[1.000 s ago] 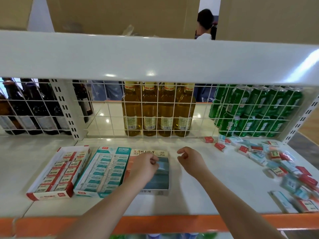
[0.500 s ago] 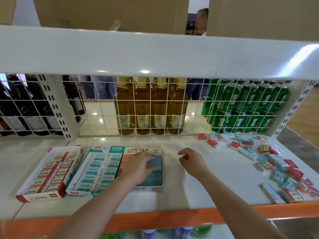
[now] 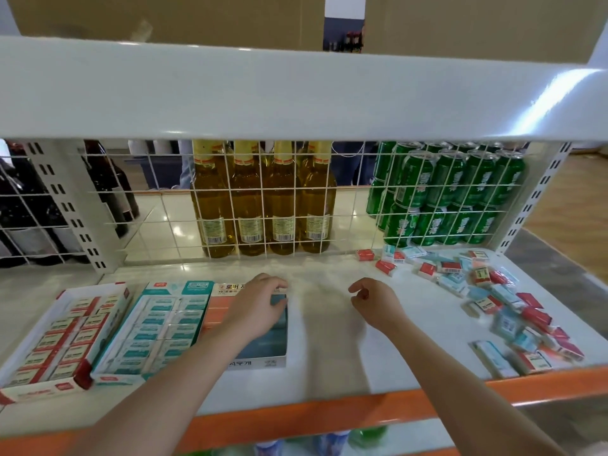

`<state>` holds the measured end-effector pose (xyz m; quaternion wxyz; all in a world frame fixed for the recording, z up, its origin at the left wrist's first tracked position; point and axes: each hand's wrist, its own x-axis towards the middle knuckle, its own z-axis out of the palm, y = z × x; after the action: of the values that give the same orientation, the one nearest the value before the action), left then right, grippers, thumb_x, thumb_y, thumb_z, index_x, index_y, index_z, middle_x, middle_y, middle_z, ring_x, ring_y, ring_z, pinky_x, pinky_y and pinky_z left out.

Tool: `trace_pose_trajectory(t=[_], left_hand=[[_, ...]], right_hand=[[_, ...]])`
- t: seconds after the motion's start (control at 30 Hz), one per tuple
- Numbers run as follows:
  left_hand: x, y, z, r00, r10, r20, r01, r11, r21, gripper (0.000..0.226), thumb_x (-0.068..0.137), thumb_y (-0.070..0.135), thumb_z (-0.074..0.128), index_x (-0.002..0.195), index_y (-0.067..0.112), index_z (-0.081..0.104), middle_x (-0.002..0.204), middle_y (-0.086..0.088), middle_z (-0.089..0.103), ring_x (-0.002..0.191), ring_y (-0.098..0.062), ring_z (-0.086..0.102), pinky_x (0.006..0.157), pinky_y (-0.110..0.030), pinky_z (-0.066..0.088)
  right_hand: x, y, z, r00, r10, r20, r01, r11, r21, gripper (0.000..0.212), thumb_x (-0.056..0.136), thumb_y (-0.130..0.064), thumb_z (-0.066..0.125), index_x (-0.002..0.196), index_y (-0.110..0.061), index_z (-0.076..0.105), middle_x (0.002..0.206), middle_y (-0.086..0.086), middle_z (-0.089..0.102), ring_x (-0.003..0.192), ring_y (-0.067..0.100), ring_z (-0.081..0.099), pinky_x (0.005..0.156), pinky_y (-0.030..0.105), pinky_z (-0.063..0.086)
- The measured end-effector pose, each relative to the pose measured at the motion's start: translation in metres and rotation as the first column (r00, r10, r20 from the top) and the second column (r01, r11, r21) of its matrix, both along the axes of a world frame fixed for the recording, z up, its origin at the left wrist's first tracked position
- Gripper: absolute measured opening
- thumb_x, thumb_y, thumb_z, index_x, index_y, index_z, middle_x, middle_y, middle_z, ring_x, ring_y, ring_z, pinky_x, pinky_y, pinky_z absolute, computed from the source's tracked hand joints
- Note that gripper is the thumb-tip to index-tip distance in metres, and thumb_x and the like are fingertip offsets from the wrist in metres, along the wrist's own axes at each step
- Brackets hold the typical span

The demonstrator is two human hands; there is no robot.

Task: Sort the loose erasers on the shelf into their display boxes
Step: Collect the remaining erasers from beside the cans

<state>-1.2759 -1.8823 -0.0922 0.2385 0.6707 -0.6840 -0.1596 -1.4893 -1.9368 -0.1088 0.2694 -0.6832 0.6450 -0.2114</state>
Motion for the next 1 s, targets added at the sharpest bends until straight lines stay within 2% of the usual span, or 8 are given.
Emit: trace_pose_trajectory(t=[0.13, 0.3, 0.47, 0.6, 0.7, 0.87, 0.93, 1.0], left_hand=[[-0.021, -0.015, 0.000, 0.999, -0.042, 0.000, 0.042, 0.999, 0.008, 0.036, 0.093, 0.021, 0.052, 0.129, 0.019, 0.052, 0.122, 0.002, 0.055, 0.109, -0.011, 0.053, 0.090, -0.021, 0.041], [-0.045, -0.033, -0.007, 0.995, -0.084, 0.052, 0.081, 0.995, 0.058, 0.036, 0.094, 0.022, 0.050, 0.130, 0.021, 0.050, 0.123, 0.003, 0.055, 0.108, -0.011, 0.053, 0.089, -0.023, 0.043], [-0.064, -0.047, -0.013, 0.989, -0.102, 0.105, 0.094, 0.992, 0.081, 0.038, 0.095, 0.023, 0.048, 0.133, 0.020, 0.046, 0.129, 0.003, 0.051, 0.114, -0.012, 0.051, 0.093, -0.025, 0.041], [-0.077, -0.058, -0.020, 0.991, -0.068, 0.113, 0.058, 0.994, 0.095, 0.039, 0.095, 0.024, 0.047, 0.134, 0.022, 0.044, 0.131, 0.004, 0.049, 0.116, -0.011, 0.050, 0.091, -0.025, 0.042], [-0.087, -0.067, -0.024, 0.997, -0.031, 0.076, 0.022, 0.993, 0.112, 0.043, 0.095, 0.024, 0.047, 0.137, 0.023, 0.039, 0.134, 0.004, 0.046, 0.119, -0.012, 0.048, 0.088, -0.022, 0.038], [-0.103, -0.081, -0.023, 0.995, -0.050, 0.088, 0.042, 0.995, 0.093, 0.043, 0.096, 0.029, 0.047, 0.137, 0.017, 0.041, 0.137, -0.003, 0.044, 0.116, -0.020, 0.051, 0.097, -0.028, 0.038], [-0.108, -0.087, -0.023, 0.988, -0.078, 0.133, 0.067, 0.994, 0.087, 0.047, 0.096, 0.034, 0.045, 0.139, 0.015, 0.039, 0.139, -0.004, 0.042, 0.114, -0.022, 0.052, 0.098, -0.030, 0.037], [-0.113, -0.095, -0.024, 0.979, -0.101, 0.179, 0.085, 0.992, 0.097, 0.053, 0.096, 0.039, 0.044, 0.143, 0.016, 0.034, 0.147, -0.003, 0.035, 0.122, -0.022, 0.048, 0.105, -0.032, 0.032]], right_hand=[[-0.023, -0.012, -0.003, 0.996, -0.089, -0.005, 0.089, 0.996, 0.001, 0.024, 0.087, -0.011, 0.054, 0.109, -0.014, 0.063, 0.103, 0.005, 0.062, 0.091, 0.018, 0.055, 0.076, 0.020, 0.040], [-0.052, -0.033, -0.007, 0.981, -0.185, -0.067, 0.184, 0.983, -0.019, 0.032, 0.087, -0.020, 0.059, 0.119, -0.014, 0.058, 0.115, 0.007, 0.061, 0.105, 0.023, 0.057, 0.086, 0.026, 0.043], [-0.068, -0.054, -0.010, 0.970, -0.201, -0.138, 0.195, 0.979, -0.056, 0.040, 0.089, -0.023, 0.057, 0.126, -0.010, 0.054, 0.122, 0.011, 0.060, 0.111, 0.027, 0.055, 0.087, 0.029, 0.044], [-0.069, -0.071, -0.016, 0.966, -0.224, -0.130, 0.215, 0.973, -0.083, 0.034, 0.092, -0.025, 0.051, 0.120, -0.008, 0.057, 0.119, 0.014, 0.060, 0.104, 0.029, 0.058, 0.078, 0.030, 0.045], [-0.067, -0.082, -0.021, 0.961, -0.235, -0.142, 0.223, 0.970, -0.094, 0.040, 0.089, -0.031, 0.054, 0.120, -0.007, 0.055, 0.115, 0.015, 0.059, 0.100, 0.030, 0.059, 0.076, 0.032, 0.048], [-0.072, -0.092, -0.025, 0.973, -0.211, -0.093, 0.205, 0.976, -0.073, 0.050, 0.085, -0.049, 0.057, 0.110, -0.006, 0.060, 0.104, 0.013, 0.063, 0.090, 0.028, 0.061, 0.069, 0.030, 0.047], [-0.077, -0.094, -0.022, 0.977, -0.167, -0.130, 0.157, 0.984, -0.082, 0.052, 0.082, -0.053, 0.059, 0.106, -0.008, 0.061, 0.101, 0.011, 0.063, 0.090, 0.027, 0.061, 0.067, 0.028, 0.044], [-0.083, -0.093, -0.017, 0.977, -0.130, -0.168, 0.113, 0.988, -0.109, 0.047, 0.081, -0.051, 0.061, 0.100, -0.008, 0.061, 0.096, 0.008, 0.061, 0.087, 0.025, 0.059, 0.066, 0.027, 0.039]])
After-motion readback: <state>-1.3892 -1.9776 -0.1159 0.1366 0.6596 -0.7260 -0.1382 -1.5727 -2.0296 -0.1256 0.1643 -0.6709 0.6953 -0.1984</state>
